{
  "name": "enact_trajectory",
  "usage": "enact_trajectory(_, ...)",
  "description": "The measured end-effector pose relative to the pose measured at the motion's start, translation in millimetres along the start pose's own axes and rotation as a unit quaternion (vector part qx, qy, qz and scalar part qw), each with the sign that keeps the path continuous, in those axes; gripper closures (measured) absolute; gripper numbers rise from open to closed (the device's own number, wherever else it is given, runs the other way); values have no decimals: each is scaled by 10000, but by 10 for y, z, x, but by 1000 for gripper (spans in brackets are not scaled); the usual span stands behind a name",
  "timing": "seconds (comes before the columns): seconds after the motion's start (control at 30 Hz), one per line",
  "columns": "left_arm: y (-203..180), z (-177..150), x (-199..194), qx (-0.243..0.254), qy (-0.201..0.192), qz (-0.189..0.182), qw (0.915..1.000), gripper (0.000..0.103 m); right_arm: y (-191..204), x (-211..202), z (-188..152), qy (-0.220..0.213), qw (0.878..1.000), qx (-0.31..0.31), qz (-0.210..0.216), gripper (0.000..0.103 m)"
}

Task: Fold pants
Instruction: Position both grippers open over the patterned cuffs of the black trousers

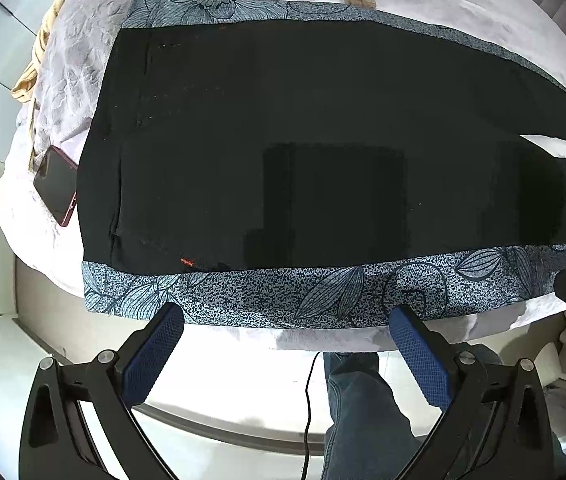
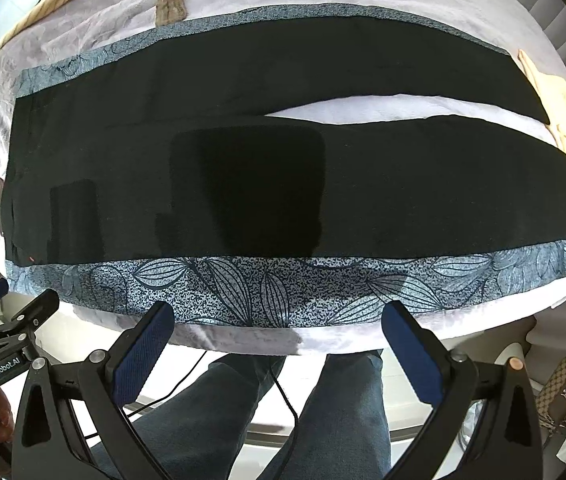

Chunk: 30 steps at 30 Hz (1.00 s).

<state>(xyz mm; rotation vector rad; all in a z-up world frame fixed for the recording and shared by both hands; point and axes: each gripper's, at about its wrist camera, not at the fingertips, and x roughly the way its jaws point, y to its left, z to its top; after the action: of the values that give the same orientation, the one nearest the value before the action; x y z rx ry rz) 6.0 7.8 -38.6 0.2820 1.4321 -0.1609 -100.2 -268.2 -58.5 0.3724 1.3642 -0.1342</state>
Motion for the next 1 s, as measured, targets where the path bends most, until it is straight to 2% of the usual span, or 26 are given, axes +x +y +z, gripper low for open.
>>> enact_trajectory(1.0,6,-37,85,-46,102,11,9999,0,1,50,-13,109,9999,53,4,0)
